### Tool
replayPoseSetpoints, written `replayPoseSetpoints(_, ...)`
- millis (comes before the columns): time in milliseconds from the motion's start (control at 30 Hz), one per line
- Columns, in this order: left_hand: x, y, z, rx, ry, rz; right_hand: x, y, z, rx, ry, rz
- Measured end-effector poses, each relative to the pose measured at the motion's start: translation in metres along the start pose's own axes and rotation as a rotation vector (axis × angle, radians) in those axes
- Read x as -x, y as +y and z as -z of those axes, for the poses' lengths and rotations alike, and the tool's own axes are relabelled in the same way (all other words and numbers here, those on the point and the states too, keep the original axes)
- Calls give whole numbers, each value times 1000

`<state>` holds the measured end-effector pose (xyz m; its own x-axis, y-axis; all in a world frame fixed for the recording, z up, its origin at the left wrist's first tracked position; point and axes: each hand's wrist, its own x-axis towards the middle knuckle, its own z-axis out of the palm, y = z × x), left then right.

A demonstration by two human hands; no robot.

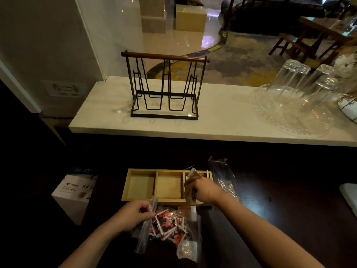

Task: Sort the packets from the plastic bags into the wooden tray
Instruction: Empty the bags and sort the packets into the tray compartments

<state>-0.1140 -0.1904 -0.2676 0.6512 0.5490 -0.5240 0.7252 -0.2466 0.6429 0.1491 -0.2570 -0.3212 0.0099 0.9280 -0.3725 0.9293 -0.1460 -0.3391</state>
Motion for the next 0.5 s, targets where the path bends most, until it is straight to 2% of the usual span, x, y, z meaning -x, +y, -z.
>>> replayPoseSetpoints(167, 0, 1, 1, -6, 3, 5, 1, 1, -2, -224, 154, -88)
replayPoseSetpoints(400, 0, 5, -1, 2, -5, -6, -3, 5, 7, -438, 195, -242)
replayPoseSetpoints(500, -1, 5, -1, -3, -8, -6, -3, 3, 15, -491, 169, -192)
